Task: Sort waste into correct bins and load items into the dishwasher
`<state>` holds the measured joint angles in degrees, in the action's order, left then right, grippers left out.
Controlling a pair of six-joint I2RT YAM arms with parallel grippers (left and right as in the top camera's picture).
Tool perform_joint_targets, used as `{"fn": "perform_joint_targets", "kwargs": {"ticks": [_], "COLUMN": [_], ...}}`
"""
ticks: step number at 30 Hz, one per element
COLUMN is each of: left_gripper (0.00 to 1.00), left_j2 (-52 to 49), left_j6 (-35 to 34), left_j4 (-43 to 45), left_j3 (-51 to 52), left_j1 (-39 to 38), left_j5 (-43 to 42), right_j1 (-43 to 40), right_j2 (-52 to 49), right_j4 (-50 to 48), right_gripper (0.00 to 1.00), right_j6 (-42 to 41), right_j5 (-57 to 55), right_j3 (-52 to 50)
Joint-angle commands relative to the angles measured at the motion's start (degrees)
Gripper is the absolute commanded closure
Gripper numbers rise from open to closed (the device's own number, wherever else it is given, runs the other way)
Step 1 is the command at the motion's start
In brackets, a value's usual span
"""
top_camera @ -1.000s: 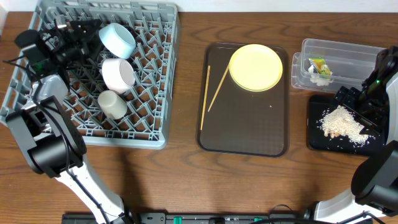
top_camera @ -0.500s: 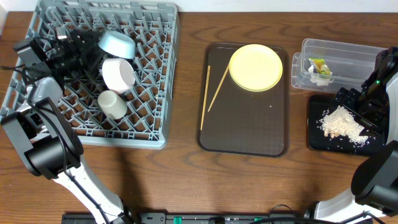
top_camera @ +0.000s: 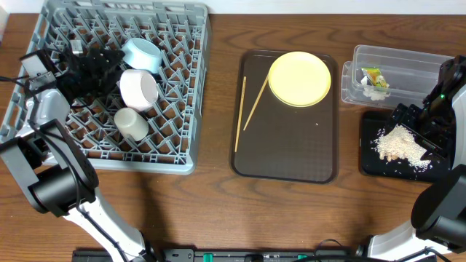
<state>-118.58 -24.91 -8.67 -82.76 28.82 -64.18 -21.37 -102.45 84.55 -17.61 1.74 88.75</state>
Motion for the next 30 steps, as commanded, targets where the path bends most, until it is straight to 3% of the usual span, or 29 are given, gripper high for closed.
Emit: {"fn": "perform_joint_targets", "kwargs": {"ticks": [1,8,17,26,30], "left_gripper": [0.10,0.10,0.10,0.10,0.15], "left_j2": [4.5,12.7,24.3,24.7,24.7], "left_j6": [4.2,9.9,9.4,7.7,7.7], "left_j4": [-0.8,-12.1,-34.5,-39.1,-40.0], "left_j3": [0.0,0.0,0.0,0.1,0.9], "left_j1": [0.9,1.6,-1.1,-5.2,-7.2], "left_j5": [4.6,16.6,57.0,68.4,74.9], "right_j1": [0.0,0.0,0.0,0.0,0.0], "right_j2": [1.4,1.4,1.4,1.4,1.4], "right_j4": [0.1,0.3,-0.2,-0.2,-0.2], "right_gripper": [0.01,0.01,0.01,0.01,0.00], "right_j6": [-0.8,-0.8,-0.8,-0.8,-0.8], "right_j5": [0.2,0.2,0.2,0.2,0.3], "right_j3": [0.1,0.1,0.1,0.1,0.1]}}
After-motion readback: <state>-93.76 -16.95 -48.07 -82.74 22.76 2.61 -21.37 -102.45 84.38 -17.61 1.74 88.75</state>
